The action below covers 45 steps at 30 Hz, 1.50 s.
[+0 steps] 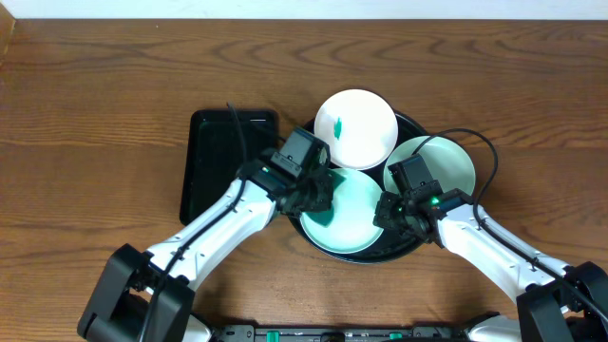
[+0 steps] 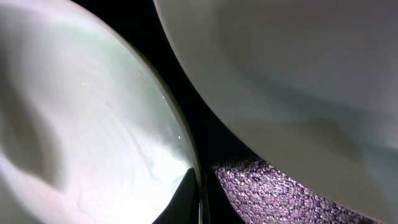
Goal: Clean dirty plates on tray and stack at the side
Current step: 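Scrub the front mint plate with the sponge in the left gripper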
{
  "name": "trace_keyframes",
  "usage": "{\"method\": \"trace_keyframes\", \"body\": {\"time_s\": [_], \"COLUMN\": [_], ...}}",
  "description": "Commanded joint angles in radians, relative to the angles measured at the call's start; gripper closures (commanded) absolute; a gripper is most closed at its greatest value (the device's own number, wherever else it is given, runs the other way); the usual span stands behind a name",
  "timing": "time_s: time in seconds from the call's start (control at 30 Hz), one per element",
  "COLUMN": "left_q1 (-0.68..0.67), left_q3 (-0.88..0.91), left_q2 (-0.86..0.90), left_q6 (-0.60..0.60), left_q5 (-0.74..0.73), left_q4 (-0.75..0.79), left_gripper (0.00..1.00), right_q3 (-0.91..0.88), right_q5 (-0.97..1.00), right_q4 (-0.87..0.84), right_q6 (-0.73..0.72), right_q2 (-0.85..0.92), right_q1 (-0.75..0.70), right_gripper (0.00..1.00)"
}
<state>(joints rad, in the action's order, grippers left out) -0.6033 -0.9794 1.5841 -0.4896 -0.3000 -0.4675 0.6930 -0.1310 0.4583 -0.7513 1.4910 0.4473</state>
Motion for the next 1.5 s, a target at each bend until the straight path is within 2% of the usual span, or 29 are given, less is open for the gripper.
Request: {"method": "trace_keyframes", "body": {"time_s": [0.0, 0.27, 0.4, 0.63, 0.7, 0.9, 1.0, 1.1, 1.37, 1.47], "left_q1": [-0.011, -0.037, -0.075, -0.109, -0.105, -0.079, -0.074, -0.074, -0.074, -0.074], "left_q3": [0.04, 0.062, 0.062, 0.059, 0.047, 0.018, 0.018, 0.018, 0.026, 0.026], "left_q2": [0.014, 0.113, 0.146, 0.146, 0.134, 0.008, -0.082, -0.111, 0.009, 0.073], "left_q6": [0.025, 0.024, 0.023, -0.018, -0.018, -0.016, 0.022, 0.069, 0.097, 0.097], "left_q5": [0.183, 0.166, -0.045, -0.279, -0.295, -0.182, -0.011, 0.08, 0.151, 0.228], "left_q4": [0.006, 0.043, 0.043, 0.066, 0.064, 0.066, 0.064, 0.059, 0.059, 0.066], "left_gripper": [0.92, 0.93, 0.93, 0.93, 0.93, 0.93, 0.92, 0.93, 0.93, 0.93], "right_q3": [0.012, 0.012, 0.012, 0.012, 0.012, 0.012, 0.012, 0.012, 0.012, 0.012], "right_q5": [-0.005, -0.005, -0.005, -0.005, -0.005, -0.005, -0.005, -0.005, -0.004, -0.005], "right_q4": [-0.002, -0.002, -0.002, -0.002, -0.003, -0.002, -0.002, -0.002, -0.002, -0.002], "right_q6": [-0.011, -0.011, -0.011, -0.011, -0.011, -0.011, -0.011, -0.011, -0.011, -0.011], "right_q2": [-0.013, -0.013, -0.013, -0.013, -0.013, -0.013, -0.013, -0.013, -0.013, -0.013], "right_q1": [0.006, 0.006, 0.006, 0.006, 0.006, 0.006, 0.006, 0.006, 0.006, 0.006], "right_gripper": [0.99, 0.99, 0.99, 0.99, 0.99, 0.99, 0.99, 0.99, 0.99, 0.99]}}
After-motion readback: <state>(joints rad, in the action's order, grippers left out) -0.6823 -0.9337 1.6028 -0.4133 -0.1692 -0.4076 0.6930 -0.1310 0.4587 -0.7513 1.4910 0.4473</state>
